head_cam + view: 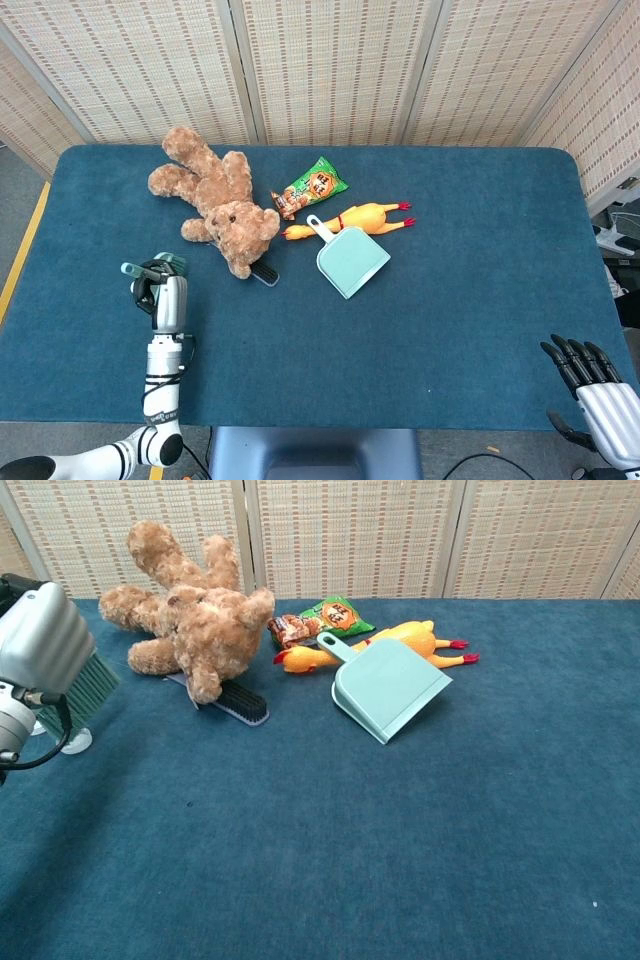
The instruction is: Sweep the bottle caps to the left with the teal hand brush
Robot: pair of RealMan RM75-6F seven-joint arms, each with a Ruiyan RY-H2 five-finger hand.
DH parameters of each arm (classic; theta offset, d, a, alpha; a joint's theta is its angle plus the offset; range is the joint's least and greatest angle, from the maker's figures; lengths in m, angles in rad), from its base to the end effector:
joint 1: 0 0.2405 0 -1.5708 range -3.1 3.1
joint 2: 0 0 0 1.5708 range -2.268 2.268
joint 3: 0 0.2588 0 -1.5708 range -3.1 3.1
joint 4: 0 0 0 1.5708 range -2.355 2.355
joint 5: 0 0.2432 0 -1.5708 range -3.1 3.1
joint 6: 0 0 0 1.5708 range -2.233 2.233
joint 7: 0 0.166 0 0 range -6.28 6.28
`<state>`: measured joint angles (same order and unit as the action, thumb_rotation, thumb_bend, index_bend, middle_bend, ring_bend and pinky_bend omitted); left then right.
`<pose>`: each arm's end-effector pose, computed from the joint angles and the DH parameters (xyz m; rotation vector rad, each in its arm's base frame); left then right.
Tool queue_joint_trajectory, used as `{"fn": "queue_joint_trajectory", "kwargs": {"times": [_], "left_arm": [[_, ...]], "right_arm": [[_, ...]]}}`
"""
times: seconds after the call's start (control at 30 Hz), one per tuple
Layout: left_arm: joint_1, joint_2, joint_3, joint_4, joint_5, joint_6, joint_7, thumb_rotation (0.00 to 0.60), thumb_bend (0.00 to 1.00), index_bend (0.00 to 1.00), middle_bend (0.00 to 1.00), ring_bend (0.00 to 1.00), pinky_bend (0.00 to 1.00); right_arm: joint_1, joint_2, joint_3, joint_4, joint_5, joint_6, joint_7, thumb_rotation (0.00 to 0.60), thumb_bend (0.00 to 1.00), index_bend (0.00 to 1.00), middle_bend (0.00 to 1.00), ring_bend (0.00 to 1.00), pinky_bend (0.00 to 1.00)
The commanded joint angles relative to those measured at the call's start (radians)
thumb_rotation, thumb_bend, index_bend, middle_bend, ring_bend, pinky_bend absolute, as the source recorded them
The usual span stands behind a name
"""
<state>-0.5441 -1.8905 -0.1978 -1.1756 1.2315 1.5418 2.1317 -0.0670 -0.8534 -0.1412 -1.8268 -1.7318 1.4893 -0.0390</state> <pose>-0.1821 0.3372 -0.0509 -1.3239 0.4823 0.3551 -0.3070 -0.1074 0.1535 1.5907 -1.0071 0.7185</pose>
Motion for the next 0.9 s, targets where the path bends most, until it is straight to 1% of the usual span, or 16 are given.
{"fn": "queue_joint_trajectory", "kwargs": {"times": [0.03, 0.1, 0.2, 0.3, 0.43, 0.53, 0.6, 0.77, 0.87, 0.9], "left_arm": [[0.075, 0.159, 0.041, -0.578, -0.069, 0.048, 0.026, 0.600, 0.53, 0.87, 1.00, 0.81, 0.83], [0.087, 0.179, 0.028, -0.744, -0.158, 0.040, 0.009, 0.600, 0.53, 0.87, 1.00, 0.81, 0.83], [0.074, 0.213, -0.004, -0.890, -0.248, 0.034, -0.007, 0.600, 0.54, 0.87, 1.00, 0.81, 0.83], [0.063, 0.232, -0.031, -0.963, -0.314, 0.041, -0.046, 0.600, 0.53, 0.87, 1.00, 0.81, 0.83], [0.048, 0.258, -0.091, -1.048, -0.475, 0.049, -0.136, 0.600, 0.53, 0.87, 1.00, 0.81, 0.83], [0.031, 0.278, -0.139, -1.053, -0.600, 0.034, -0.219, 0.600, 0.54, 0.87, 1.00, 0.81, 0.83], [0.014, 0.298, -0.158, -1.029, -0.668, 0.012, -0.267, 0.600, 0.54, 0.87, 1.00, 0.81, 0.83], [-0.018, 0.333, -0.155, -0.962, -0.748, -0.021, -0.366, 0.600, 0.54, 0.87, 1.00, 0.81, 0.83], [-0.037, 0.346, -0.133, -0.928, -0.773, -0.028, -0.409, 0.600, 0.55, 0.87, 1.00, 0.81, 0.83], [-0.041, 0.349, -0.122, -0.919, -0.776, -0.035, -0.424, 0.600, 0.55, 0.85, 1.00, 0.81, 0.83]], "right_arm": [[0.001, -0.001, -0.003, -0.002, -0.004, -0.004, -0.003, 0.600, 0.20, 0.00, 0.00, 0.00, 0.00], [0.002, -0.001, -0.006, -0.003, -0.011, -0.005, -0.005, 0.600, 0.20, 0.00, 0.00, 0.00, 0.00], [-0.002, 0.002, -0.009, -0.001, -0.022, 0.005, 0.002, 0.600, 0.20, 0.00, 0.00, 0.00, 0.00], [-0.005, 0.006, -0.010, 0.003, -0.029, 0.019, 0.014, 0.600, 0.20, 0.00, 0.00, 0.00, 0.00], [-0.007, 0.011, -0.011, 0.009, -0.033, 0.026, 0.029, 0.600, 0.20, 0.00, 0.00, 0.00, 0.00], [-0.005, 0.011, -0.012, 0.012, -0.037, 0.024, 0.033, 0.600, 0.20, 0.00, 0.00, 0.00, 0.00], [-0.005, 0.012, -0.013, 0.012, -0.038, 0.024, 0.035, 0.600, 0.20, 0.00, 0.00, 0.00, 0.00], [-0.005, 0.011, -0.011, 0.011, -0.035, 0.025, 0.033, 0.600, 0.20, 0.00, 0.00, 0.00, 0.00], [-0.004, 0.009, -0.011, 0.010, -0.033, 0.021, 0.027, 0.600, 0.20, 0.00, 0.00, 0.00, 0.00], [-0.004, 0.008, -0.011, 0.009, -0.032, 0.019, 0.024, 0.600, 0.20, 0.00, 0.00, 0.00, 0.00]]}}
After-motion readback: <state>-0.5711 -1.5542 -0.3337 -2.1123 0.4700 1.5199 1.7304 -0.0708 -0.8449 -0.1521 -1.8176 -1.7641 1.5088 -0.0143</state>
